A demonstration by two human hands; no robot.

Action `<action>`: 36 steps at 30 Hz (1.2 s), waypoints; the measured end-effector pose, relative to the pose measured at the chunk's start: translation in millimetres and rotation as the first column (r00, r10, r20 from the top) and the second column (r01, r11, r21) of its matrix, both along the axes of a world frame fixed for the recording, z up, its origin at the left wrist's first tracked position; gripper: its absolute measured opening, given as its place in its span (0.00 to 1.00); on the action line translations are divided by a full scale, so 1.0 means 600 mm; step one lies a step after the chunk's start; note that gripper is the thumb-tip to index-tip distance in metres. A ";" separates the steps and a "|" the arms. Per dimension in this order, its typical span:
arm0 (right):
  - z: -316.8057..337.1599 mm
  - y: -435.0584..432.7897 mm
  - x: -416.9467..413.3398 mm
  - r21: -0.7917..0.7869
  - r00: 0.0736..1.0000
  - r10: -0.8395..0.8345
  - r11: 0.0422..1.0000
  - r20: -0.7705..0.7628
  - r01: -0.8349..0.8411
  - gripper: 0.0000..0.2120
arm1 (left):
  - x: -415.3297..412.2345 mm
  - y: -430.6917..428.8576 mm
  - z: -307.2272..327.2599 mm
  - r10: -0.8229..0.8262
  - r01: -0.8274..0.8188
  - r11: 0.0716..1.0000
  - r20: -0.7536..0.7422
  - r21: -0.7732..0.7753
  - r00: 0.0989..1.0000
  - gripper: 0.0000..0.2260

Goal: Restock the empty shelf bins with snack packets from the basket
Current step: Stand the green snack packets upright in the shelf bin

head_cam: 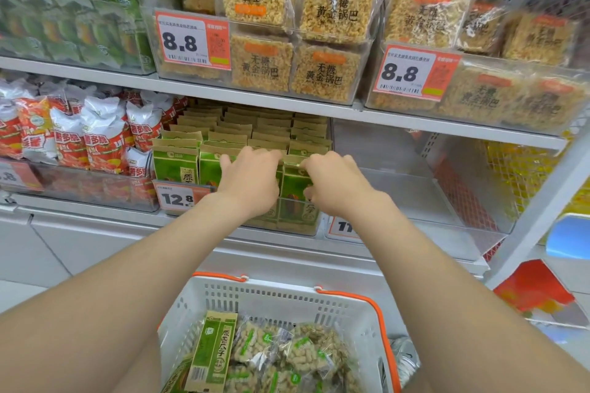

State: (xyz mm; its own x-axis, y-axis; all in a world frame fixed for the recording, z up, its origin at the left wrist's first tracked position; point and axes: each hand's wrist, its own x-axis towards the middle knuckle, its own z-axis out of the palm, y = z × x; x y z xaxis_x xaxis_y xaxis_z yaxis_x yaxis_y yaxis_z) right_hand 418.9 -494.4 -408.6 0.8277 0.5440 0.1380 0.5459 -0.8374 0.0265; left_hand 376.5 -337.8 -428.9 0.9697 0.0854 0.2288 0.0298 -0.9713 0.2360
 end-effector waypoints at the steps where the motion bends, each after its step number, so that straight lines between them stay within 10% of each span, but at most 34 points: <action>1: -0.004 0.003 0.001 -0.014 1.000 0.013 1.000 0.000 -0.013 0.07 | 0.000 0.000 -0.007 0.010 -0.009 0.999 0.020 -0.049 1.000 0.17; 14: -0.001 -0.002 0.006 -0.067 0.999 -0.035 0.997 0.038 0.038 0.19 | 0.010 -0.025 -0.015 0.069 -0.049 0.976 0.090 -0.211 0.994 0.15; 36: 0.009 -0.020 0.008 -0.045 0.990 0.131 0.991 0.044 -0.129 0.07 | 0.002 -0.001 -0.004 0.064 -0.049 0.997 0.277 -0.063 0.959 0.10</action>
State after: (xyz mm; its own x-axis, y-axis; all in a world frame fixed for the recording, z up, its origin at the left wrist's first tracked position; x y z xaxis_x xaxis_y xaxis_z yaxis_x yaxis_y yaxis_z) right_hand 423.4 -506.3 -403.5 0.7425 0.6528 0.1501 0.6476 -0.7569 0.0882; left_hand 377.5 -338.6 -431.4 0.8614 0.1582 0.4826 0.0100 -0.9553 0.2954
